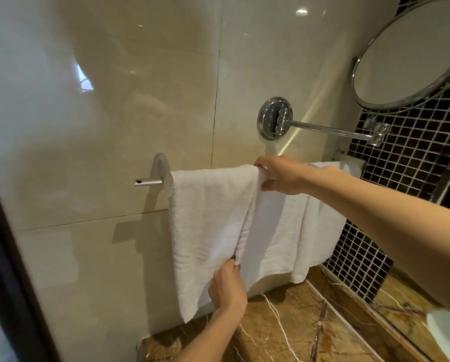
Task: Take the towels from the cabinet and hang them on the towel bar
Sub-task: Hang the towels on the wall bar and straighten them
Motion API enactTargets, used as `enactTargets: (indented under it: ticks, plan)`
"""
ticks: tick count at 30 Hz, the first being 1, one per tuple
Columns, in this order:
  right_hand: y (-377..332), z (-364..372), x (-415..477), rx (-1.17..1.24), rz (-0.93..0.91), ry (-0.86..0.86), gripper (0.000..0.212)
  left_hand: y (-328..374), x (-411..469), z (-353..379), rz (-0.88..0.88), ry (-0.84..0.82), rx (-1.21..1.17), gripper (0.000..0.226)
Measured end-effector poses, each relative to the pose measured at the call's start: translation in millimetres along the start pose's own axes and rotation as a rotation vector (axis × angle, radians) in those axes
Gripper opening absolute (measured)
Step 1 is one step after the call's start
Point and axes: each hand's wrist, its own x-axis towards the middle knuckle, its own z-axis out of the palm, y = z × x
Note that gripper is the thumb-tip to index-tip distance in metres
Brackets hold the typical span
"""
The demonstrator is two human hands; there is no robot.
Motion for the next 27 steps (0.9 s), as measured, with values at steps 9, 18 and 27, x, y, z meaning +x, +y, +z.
enactTargets:
  ticks: [9,18,27]
  plan:
    - [-1,3,7,-0.001,0.011,-0.034,0.034,-4,23,29,-0.365,-0.116,-0.384,0.023]
    - [3,11,3,-0.095,-0.012,0.031,0.044,12,16,23,-0.547,-0.219,-0.698,0.018]
    - [20,27,2,-0.124,0.001,0.145,0.048,7,8,32,-0.228,-0.299,-0.514,0.012]
